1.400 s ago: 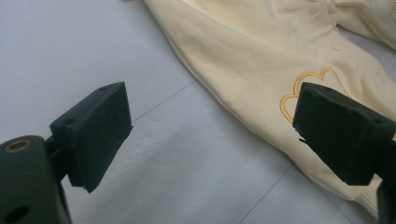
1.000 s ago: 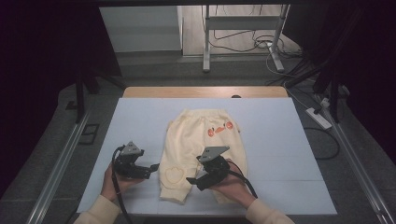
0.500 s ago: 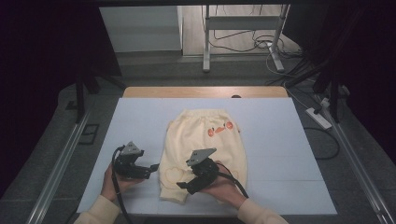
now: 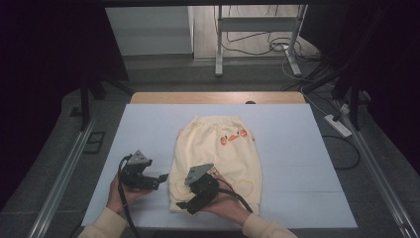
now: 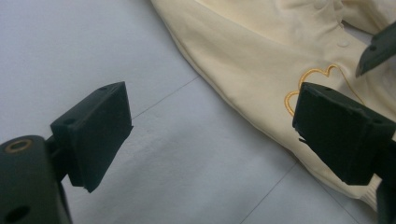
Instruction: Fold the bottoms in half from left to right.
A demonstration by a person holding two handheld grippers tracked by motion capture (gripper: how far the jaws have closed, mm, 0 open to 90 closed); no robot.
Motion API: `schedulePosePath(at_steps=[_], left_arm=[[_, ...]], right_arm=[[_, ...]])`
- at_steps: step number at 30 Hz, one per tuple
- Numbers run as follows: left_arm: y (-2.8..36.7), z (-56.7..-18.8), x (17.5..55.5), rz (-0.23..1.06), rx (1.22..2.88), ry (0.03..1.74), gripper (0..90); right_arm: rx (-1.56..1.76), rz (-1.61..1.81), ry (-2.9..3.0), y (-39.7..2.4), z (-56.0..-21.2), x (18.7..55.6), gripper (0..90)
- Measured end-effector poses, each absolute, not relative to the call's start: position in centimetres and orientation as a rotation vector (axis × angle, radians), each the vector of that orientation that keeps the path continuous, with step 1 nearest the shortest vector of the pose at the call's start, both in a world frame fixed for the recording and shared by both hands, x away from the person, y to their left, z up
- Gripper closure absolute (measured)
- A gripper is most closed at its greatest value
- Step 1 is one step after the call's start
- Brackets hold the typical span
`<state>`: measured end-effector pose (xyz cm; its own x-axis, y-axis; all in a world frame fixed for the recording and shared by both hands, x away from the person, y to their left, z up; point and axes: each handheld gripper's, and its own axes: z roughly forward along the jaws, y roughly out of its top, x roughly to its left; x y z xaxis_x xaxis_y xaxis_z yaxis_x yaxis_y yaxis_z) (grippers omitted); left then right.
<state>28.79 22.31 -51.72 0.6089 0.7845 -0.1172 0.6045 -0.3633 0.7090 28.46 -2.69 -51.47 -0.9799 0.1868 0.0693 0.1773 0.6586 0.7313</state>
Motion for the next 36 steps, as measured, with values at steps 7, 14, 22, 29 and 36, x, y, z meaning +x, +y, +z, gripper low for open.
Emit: schedulePosePath(at_steps=[7,14,22,29,36], left_arm=[[22.3,-51.7,28.8,0.311,2.097,1.092,11.3],[22.3,-51.7,28.8,0.312,2.1,1.09,11.3],[22.5,-51.7,28.8,0.32,2.092,1.098,11.2],[22.4,-51.7,28.8,0.319,2.1,1.095,11.2],[22.4,-51.7,28.8,0.32,2.099,1.095,11.2]], right_arm=[[0.259,1.242,2.878,-1.5,-51.7,27.8,15.0],[0.218,1.24,2.887,-0.5,-51.9,27.4,15.6],[0.199,1.145,2.932,0.3,-52.9,27.1,18.0],[0.161,1.077,2.894,0.6,-53.4,26.7,22.3],[0.174,1.042,2.841,0.4,-53.2,26.7,41.8]])
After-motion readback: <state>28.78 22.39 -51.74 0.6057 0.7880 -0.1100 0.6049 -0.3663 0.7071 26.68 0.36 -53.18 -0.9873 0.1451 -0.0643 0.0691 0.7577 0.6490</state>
